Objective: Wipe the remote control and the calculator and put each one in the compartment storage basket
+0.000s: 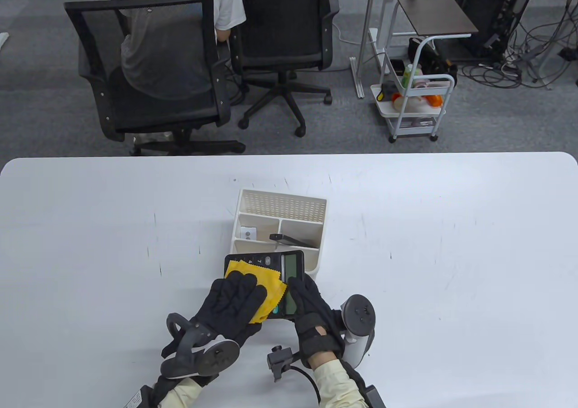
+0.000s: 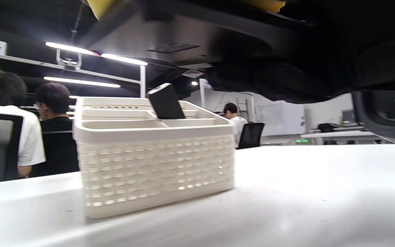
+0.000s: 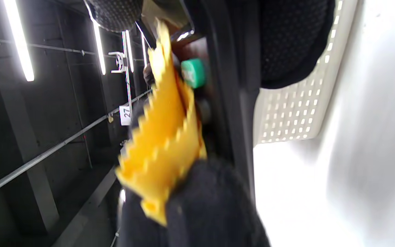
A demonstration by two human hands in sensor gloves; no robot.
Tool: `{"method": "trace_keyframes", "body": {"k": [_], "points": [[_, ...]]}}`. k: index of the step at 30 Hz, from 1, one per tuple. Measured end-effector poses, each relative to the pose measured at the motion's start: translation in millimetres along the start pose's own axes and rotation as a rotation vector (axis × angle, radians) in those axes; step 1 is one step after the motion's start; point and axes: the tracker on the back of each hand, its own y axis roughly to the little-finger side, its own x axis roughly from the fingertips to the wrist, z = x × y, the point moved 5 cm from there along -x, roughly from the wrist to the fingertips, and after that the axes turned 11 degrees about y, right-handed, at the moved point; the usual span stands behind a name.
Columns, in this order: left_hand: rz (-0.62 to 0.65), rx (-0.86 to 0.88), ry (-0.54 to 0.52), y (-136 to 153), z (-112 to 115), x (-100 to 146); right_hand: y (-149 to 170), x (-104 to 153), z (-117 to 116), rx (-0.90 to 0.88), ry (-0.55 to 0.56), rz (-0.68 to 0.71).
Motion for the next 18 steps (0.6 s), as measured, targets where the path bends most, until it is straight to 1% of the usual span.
{"method": "trace_keyframes", "body": {"k": [3,7,9,11,13,15,18], "points": [[0.006,-0.010,0.003,-4,-1,-2,-1,1,-5,0.042,-0.034,0.009],[-0.063,0.066,-0.006,13,-5,0,-5,1,-5,0.056,-0.052,0.002],[-0.112,0.104,-0.005,24,-5,3,-6,0,-1,0.044,-0.019,0.009],[-0.129,0.116,-0.003,29,-5,4,-5,-1,2,0.018,0.000,0.002],[-0.116,0.080,-0.003,25,-4,4,-5,0,1,0.015,-0.007,0.004],[-0.063,0.055,0.007,16,-3,2,-6,1,0,0.038,-0.003,0.018],[-0.011,0.072,0.016,5,-2,-1,-6,1,-5,0.081,-0.039,0.034]]}}
